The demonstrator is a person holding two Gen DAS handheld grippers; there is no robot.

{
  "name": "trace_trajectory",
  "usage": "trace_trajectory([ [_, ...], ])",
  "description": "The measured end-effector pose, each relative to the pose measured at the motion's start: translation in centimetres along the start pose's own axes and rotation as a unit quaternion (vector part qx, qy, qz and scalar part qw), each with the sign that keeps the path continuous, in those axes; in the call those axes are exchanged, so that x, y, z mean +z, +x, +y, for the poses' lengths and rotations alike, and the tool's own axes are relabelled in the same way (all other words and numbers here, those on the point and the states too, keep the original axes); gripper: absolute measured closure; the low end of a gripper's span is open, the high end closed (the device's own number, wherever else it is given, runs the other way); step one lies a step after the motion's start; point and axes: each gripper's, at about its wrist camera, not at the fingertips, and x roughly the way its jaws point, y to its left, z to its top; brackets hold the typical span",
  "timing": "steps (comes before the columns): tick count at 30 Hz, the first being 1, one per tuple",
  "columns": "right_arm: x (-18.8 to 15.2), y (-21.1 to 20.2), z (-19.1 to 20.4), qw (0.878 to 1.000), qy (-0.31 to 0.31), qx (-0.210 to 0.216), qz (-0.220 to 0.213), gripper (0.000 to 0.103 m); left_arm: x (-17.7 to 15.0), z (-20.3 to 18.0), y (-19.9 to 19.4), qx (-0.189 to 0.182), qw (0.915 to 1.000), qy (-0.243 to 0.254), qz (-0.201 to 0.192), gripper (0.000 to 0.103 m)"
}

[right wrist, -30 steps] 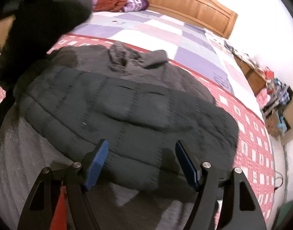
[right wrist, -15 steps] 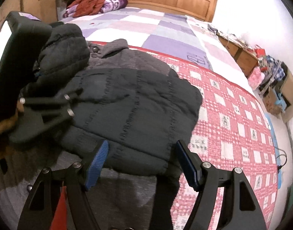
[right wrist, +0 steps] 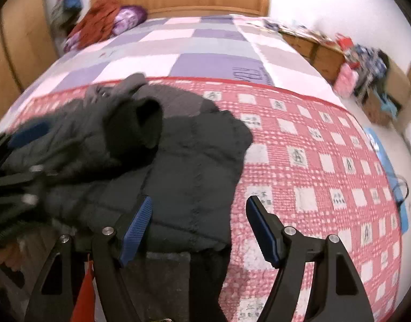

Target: Fold large clothes

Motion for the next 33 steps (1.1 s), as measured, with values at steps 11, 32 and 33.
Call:
trace_trajectory([
  [11, 3.4, 0.7, 3.7, 0.997, 0.033, 0.066, -0.013, 0.028, -6.1, 8.0, -1.8, 0.083, 0.9948, 0.0, 0.06, 0.023],
  [32, 8.8, 2.8, 7.1, 0.999, -0.019, 0.006, -0.039, 0.093, -12.1, 24.1, -1.1, 0.231, 0.9496, -0.183, 0.107, 0.019],
  [33, 8.9, 2.2, 6.3, 0.999, -0.005, -0.004, -0.046, 0.093, -12.2, 24.7, -1.2, 0.218, 0.9507, -0.193, 0.107, 0.016],
])
